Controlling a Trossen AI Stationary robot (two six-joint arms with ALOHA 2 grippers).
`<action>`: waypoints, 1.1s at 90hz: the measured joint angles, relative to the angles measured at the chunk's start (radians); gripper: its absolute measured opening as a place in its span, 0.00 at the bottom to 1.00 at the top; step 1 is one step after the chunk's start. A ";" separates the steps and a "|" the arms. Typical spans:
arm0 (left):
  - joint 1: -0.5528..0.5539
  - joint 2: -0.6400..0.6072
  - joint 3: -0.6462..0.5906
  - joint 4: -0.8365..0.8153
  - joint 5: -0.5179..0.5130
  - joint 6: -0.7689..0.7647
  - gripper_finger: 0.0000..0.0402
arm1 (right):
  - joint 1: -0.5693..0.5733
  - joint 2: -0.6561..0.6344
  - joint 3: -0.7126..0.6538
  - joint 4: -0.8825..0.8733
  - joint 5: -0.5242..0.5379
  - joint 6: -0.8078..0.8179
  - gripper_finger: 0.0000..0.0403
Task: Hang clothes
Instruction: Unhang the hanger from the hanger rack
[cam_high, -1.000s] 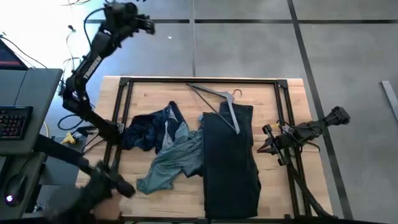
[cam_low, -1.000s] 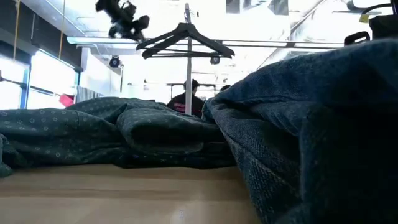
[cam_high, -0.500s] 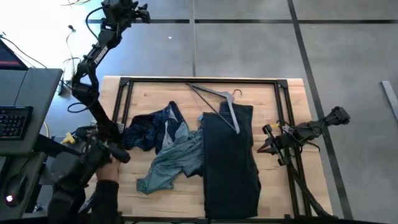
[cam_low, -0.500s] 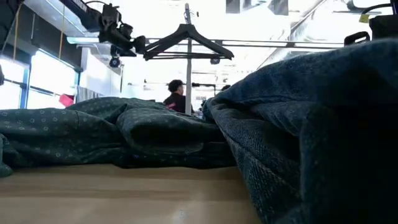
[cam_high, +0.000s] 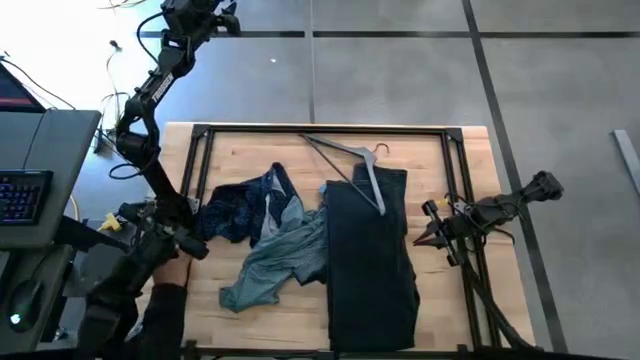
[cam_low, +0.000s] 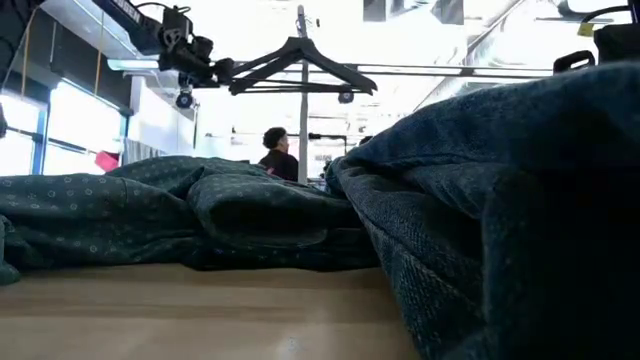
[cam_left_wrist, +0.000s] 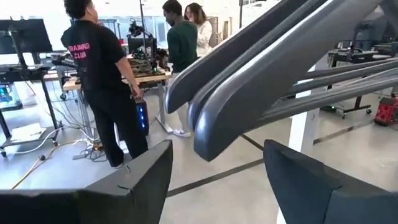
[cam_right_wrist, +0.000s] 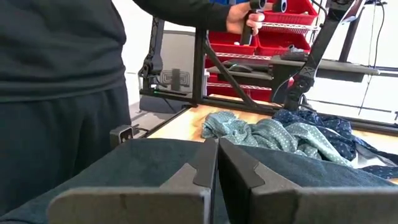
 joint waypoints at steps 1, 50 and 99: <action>0.000 0.000 0.000 0.003 0.007 -0.003 0.57 | 0.000 0.000 0.000 0.000 0.000 0.000 0.00; 0.000 -0.017 0.000 -0.017 0.150 -0.041 0.57 | 0.000 0.000 0.000 0.000 0.000 0.000 0.00; -0.009 -0.017 0.000 -0.079 0.394 -0.042 0.57 | 0.000 0.000 0.000 0.000 0.000 0.000 0.00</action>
